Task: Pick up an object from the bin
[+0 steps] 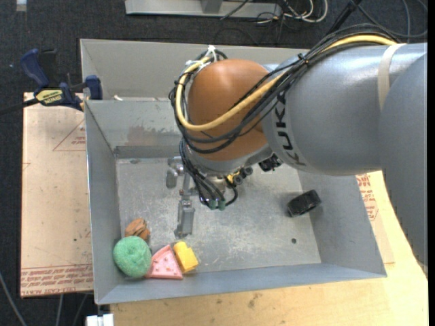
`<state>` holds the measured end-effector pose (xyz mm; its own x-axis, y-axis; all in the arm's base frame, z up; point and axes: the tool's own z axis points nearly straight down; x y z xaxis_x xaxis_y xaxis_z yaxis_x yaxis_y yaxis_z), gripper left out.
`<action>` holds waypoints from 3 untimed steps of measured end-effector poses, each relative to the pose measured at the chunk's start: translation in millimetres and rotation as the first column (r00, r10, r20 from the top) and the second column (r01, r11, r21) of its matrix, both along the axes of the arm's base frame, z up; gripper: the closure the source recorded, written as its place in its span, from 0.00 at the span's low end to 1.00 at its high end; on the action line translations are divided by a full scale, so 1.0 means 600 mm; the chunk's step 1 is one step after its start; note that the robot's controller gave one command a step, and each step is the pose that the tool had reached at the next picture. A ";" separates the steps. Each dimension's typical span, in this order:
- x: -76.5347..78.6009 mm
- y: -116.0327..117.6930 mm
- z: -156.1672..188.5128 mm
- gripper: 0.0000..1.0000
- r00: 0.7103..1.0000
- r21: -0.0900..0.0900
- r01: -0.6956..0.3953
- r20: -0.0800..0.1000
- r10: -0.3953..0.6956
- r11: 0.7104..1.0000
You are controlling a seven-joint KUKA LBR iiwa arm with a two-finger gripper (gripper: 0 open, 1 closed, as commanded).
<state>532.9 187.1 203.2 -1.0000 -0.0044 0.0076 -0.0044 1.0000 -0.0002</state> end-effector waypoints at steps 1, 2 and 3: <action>0.003 -0.002 0.008 0.00 1.000 0.002 0.005 0.008 -0.005 1.000; -0.024 0.037 -0.083 0.00 0.992 0.002 -0.125 0.010 0.125 0.992; -0.070 -0.015 -0.089 0.00 0.884 0.002 -0.468 0.006 0.468 0.884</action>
Offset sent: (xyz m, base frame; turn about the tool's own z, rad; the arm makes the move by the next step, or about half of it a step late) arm -0.0405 0.0569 -0.1332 -0.3209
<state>491.0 178.0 149.7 -0.8819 -0.4715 0.0020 -0.4715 0.8819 0.0015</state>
